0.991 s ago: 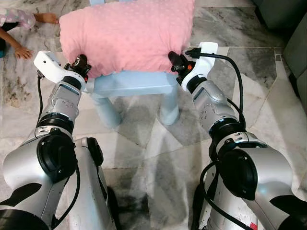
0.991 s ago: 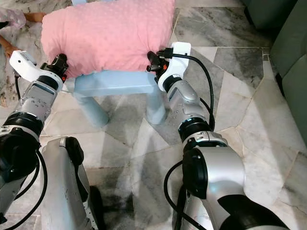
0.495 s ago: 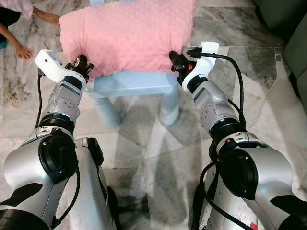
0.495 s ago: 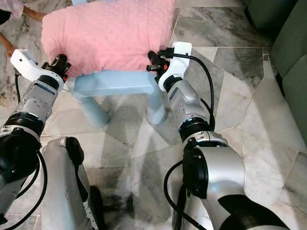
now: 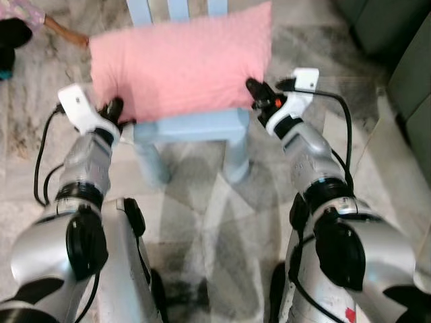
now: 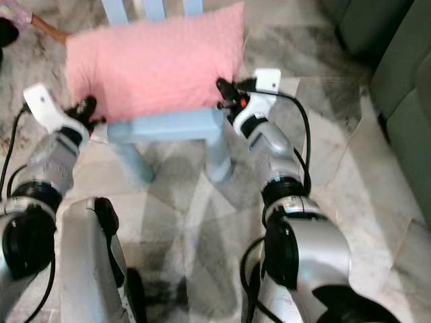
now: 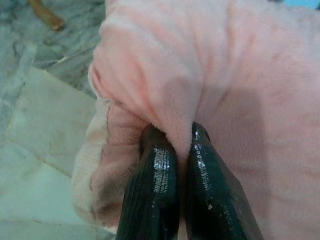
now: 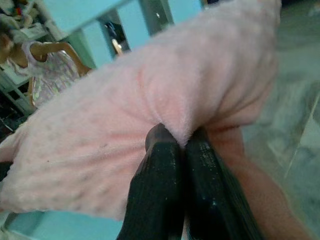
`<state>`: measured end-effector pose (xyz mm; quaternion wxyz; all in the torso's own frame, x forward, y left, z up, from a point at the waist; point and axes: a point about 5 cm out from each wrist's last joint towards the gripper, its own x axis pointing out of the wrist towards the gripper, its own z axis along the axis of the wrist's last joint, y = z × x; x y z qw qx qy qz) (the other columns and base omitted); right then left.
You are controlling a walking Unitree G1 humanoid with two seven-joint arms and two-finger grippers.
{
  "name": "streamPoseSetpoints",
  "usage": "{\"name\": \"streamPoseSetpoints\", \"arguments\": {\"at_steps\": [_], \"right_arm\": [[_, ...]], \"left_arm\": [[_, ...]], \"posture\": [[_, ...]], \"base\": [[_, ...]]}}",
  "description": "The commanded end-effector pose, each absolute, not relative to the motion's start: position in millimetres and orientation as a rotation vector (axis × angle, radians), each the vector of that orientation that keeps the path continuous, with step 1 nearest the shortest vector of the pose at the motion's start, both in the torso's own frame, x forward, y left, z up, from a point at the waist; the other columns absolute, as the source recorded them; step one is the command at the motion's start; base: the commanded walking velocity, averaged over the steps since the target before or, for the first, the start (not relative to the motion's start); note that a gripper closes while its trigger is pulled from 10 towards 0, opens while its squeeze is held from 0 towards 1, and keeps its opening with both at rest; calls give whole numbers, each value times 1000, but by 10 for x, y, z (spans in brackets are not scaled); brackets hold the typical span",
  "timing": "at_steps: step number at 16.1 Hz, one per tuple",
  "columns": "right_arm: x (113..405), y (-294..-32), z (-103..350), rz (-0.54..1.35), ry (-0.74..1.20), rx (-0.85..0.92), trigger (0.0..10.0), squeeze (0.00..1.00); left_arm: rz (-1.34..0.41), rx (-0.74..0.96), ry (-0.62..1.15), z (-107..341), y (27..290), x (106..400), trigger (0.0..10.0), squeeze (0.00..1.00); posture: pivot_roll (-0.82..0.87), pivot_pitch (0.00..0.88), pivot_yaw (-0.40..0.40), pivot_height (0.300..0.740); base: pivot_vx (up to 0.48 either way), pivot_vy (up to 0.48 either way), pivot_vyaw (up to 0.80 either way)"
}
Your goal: Move the pillow to the sofa
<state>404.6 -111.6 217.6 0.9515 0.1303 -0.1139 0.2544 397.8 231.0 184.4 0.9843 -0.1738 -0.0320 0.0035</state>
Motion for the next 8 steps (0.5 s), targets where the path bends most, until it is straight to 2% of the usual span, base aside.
{"name": "streamPoseSetpoints", "arguments": {"at_steps": [1,6,8], "right_arm": [[4024,-1148,2221,522,-276,235,0,0],[3818,-1331,1944,459,-292,197,0,0],[3657,-1362,1805,431,-287,131,0,0]], "left_arm": [[21,-323,-76,1793,2385,3929,0,0],[72,-327,-120,1654,2449,3812,0,0],[58,-286,-99,1493,2348,3725,0,0]], "posture": [[-104,18,58,333],[-127,0,47,333],[-138,0,49,333]], "base": [[0,0,0],[0,0,0],[0,0,0]]}}
